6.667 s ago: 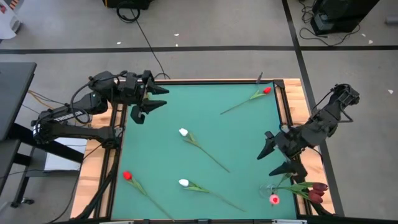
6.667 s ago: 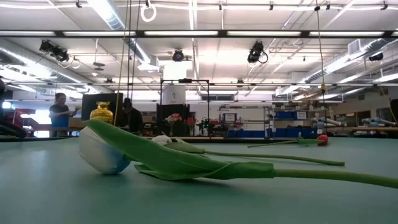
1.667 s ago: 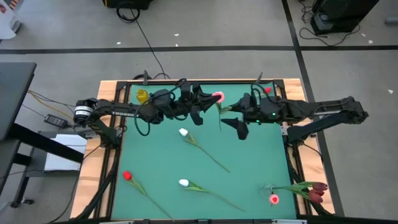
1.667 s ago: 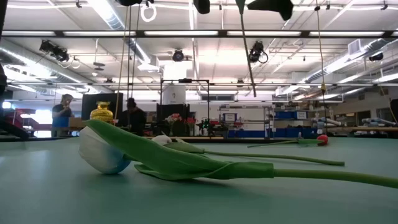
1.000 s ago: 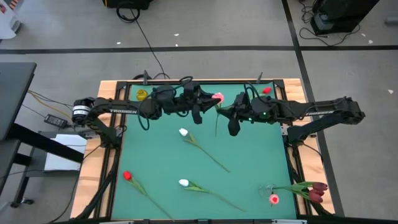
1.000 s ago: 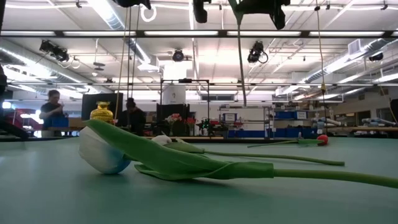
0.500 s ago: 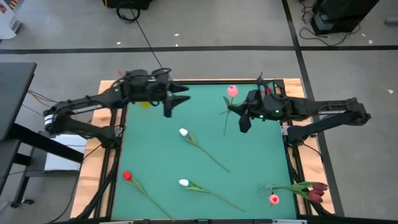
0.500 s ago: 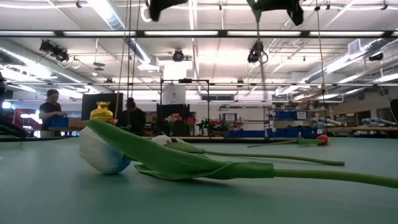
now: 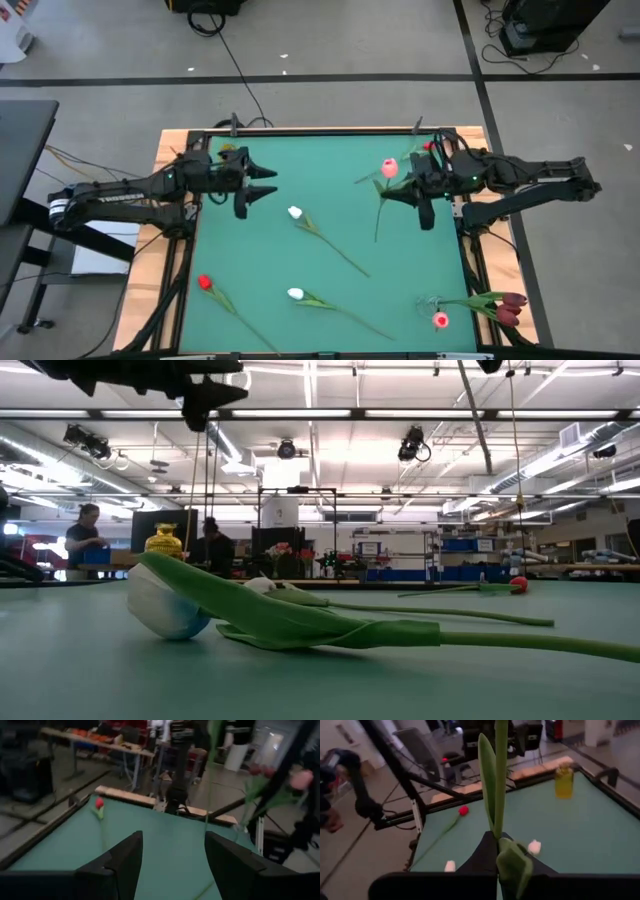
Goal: Sort flowers into vase by color
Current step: Put the pink tulip into the transparent vase
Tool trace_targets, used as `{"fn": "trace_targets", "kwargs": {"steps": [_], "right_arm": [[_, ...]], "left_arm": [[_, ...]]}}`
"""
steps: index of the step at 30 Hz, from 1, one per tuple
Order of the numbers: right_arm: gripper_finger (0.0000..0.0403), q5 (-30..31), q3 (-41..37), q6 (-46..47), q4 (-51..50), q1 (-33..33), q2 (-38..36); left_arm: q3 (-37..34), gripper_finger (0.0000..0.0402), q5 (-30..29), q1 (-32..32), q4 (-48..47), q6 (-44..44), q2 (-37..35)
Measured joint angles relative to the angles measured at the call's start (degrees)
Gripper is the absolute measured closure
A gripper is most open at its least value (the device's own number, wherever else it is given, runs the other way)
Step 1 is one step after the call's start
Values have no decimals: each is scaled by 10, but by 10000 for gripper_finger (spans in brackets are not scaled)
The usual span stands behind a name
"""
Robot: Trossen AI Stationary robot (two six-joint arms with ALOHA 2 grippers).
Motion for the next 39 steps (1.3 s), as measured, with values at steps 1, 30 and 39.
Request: {"fn": "trace_targets", "kwargs": {"steps": [1,30,39], "right_arm": [[400,-5,0,-8,4,6,-3],[400,-222,0,42,-65,11,-97],[400,-300,0,26,-121,11,-183]], "left_arm": [[0,182,0,-8,0,15,-4],[1,182,0,-53,40,64,-10],[1,182,0,-53,40,64,-10]]}}
